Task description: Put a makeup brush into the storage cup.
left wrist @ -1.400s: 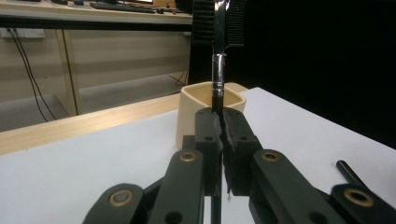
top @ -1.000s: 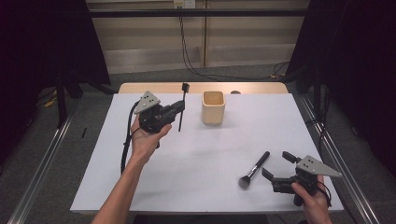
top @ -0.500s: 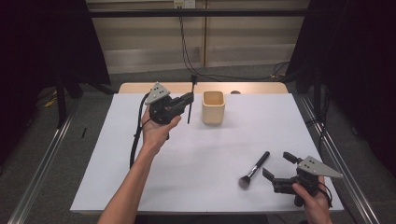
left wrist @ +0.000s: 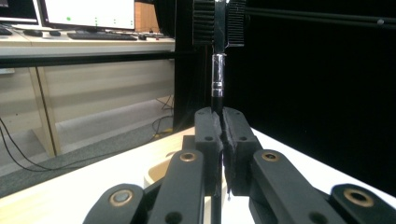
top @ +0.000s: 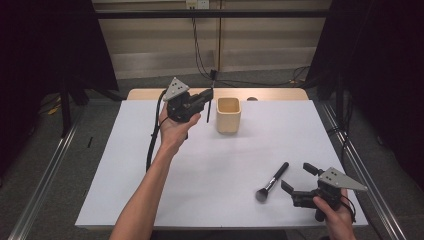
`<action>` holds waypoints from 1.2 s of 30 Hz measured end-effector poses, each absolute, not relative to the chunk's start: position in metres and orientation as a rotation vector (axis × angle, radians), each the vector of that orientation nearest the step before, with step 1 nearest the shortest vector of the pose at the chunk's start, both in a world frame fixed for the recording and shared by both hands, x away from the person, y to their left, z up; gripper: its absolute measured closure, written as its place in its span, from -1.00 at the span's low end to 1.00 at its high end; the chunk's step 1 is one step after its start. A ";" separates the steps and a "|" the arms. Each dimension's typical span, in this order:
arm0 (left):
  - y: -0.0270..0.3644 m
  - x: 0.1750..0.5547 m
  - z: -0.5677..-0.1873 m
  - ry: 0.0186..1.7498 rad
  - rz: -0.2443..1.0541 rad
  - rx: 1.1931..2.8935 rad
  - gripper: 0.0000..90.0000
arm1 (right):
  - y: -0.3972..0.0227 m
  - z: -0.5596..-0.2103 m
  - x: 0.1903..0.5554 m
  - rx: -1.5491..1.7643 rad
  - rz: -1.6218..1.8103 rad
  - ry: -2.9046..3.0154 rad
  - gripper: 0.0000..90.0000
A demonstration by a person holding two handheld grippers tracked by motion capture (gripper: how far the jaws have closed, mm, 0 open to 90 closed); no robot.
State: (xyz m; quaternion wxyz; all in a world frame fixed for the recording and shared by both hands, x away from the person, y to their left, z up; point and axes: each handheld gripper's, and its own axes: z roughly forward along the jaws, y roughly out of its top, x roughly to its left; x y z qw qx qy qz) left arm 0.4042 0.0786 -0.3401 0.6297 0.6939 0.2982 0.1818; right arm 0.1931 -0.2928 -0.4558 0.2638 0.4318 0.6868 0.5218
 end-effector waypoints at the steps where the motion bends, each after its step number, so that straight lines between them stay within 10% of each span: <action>1: 0.077 0.405 -0.339 0.684 0.413 1.584 0.91 | -0.293 -0.456 0.193 1.167 1.412 1.857 -1.00; 36: 0.026 0.461 -0.359 0.697 0.389 1.547 0.91 | -0.297 -0.456 0.187 1.186 1.412 1.833 -1.00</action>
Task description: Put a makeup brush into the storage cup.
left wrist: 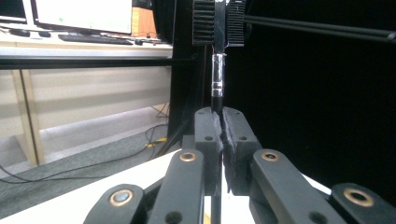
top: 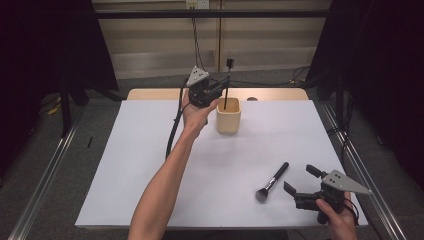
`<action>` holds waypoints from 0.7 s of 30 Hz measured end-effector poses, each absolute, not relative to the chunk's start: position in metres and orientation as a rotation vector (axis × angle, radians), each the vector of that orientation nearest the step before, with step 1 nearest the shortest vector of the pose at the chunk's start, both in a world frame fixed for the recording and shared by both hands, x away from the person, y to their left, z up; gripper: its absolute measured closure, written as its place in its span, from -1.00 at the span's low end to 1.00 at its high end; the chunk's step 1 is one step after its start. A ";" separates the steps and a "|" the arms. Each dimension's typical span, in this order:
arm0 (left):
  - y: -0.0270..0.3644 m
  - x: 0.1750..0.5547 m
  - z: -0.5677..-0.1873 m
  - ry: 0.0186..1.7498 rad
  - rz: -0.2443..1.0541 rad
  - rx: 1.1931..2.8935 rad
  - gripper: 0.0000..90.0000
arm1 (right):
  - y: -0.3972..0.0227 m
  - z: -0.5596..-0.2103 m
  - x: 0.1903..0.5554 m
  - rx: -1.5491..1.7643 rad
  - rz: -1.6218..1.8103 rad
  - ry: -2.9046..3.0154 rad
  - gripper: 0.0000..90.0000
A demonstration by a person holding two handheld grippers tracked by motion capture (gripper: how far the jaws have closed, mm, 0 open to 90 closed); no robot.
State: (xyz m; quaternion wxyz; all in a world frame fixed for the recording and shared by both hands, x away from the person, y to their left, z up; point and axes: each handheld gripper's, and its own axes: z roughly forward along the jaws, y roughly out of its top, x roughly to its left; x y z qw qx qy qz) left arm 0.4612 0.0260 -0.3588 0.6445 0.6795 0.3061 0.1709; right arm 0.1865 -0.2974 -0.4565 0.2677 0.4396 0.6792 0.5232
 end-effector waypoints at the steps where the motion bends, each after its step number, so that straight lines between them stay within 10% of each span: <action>1: 0.025 0.463 -0.361 0.704 0.383 1.543 0.91 | -0.298 -0.457 0.187 1.189 1.411 1.831 -1.00; 21: 0.023 0.472 -0.384 0.747 0.376 1.566 0.91 | -0.298 -0.457 0.187 1.193 1.415 1.831 -1.00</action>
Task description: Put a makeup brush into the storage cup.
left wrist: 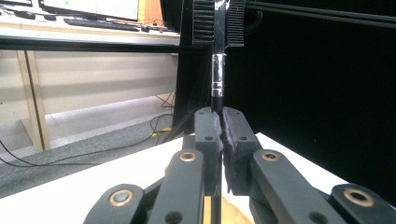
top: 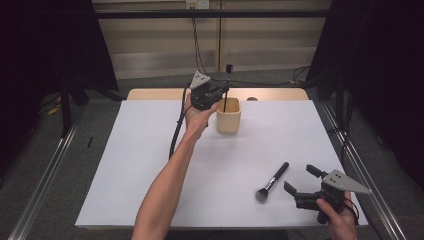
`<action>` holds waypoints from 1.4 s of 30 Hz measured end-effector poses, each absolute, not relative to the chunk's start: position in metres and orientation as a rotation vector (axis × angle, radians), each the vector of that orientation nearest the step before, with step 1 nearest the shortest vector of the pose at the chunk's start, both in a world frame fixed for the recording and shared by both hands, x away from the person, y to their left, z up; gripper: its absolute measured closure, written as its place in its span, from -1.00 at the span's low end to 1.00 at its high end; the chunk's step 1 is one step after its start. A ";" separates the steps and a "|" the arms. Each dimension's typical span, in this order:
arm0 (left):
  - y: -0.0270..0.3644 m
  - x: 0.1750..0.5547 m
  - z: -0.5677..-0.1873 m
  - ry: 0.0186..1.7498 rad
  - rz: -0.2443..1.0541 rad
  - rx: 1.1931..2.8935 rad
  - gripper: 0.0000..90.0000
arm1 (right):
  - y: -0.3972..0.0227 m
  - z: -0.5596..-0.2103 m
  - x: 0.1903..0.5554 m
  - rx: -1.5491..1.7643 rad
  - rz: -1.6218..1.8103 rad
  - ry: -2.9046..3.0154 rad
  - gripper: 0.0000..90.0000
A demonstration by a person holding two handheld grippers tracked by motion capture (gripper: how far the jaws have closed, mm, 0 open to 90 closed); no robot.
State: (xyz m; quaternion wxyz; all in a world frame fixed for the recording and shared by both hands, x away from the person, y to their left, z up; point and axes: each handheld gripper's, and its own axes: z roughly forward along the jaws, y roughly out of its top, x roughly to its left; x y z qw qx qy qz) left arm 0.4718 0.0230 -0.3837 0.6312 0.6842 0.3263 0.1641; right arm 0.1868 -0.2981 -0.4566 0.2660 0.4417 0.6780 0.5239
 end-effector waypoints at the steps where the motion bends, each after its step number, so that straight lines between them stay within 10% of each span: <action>1: 0.023 0.472 -0.385 0.743 0.382 1.582 0.91 | -0.298 -0.457 0.187 1.191 1.412 1.831 -1.00; 42: 0.035 0.465 -0.413 0.795 0.346 1.644 0.90 | -0.297 -0.457 0.189 1.189 1.406 1.845 -1.00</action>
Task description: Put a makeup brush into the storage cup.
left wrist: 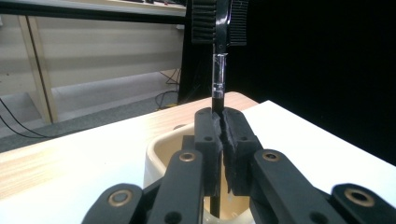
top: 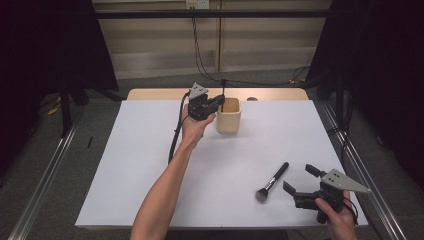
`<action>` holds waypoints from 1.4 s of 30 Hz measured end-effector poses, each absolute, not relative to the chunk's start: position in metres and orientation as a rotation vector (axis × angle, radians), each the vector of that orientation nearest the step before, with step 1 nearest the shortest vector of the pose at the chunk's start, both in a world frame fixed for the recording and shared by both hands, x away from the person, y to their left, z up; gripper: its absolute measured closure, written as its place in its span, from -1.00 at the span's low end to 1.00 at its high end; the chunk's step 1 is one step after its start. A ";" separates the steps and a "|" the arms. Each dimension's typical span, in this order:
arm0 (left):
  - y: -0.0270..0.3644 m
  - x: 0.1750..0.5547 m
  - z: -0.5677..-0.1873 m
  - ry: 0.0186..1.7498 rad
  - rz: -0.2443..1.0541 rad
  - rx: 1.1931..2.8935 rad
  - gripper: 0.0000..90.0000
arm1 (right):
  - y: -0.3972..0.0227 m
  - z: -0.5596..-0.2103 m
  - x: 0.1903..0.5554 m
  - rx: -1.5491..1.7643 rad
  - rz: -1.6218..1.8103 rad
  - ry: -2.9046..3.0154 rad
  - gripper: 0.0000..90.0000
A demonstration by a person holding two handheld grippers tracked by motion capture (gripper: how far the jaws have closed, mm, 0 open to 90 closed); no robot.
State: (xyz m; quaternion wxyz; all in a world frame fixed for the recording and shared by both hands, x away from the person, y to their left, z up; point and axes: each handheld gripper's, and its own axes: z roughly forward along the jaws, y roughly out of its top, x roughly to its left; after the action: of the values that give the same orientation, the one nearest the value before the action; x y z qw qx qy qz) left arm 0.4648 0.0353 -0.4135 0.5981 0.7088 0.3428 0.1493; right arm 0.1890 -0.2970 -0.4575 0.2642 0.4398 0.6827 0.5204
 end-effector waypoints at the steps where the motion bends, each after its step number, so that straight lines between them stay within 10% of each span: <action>1: 0.036 0.465 -0.413 0.794 0.345 1.648 0.89 | -0.297 -0.458 0.189 1.187 1.405 1.847 -1.00; 11: 0.039 0.462 -0.413 0.795 0.333 1.641 0.59 | -0.296 -0.458 0.190 1.186 1.407 1.848 -1.00; 30: 0.055 0.446 -0.393 0.825 0.355 1.635 -0.73 | -0.296 -0.457 0.190 1.182 1.405 1.850 -1.00; 42: 0.081 0.433 -0.384 0.821 0.393 1.606 -0.91 | -0.296 -0.457 0.186 1.183 1.396 1.845 -1.00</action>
State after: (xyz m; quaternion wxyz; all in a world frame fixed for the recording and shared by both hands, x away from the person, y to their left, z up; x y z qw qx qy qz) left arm 0.4333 0.0814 -0.3840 0.6035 0.6938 0.3545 0.1697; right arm 0.1860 -0.2962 -0.4568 0.2686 0.4385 0.6839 0.5175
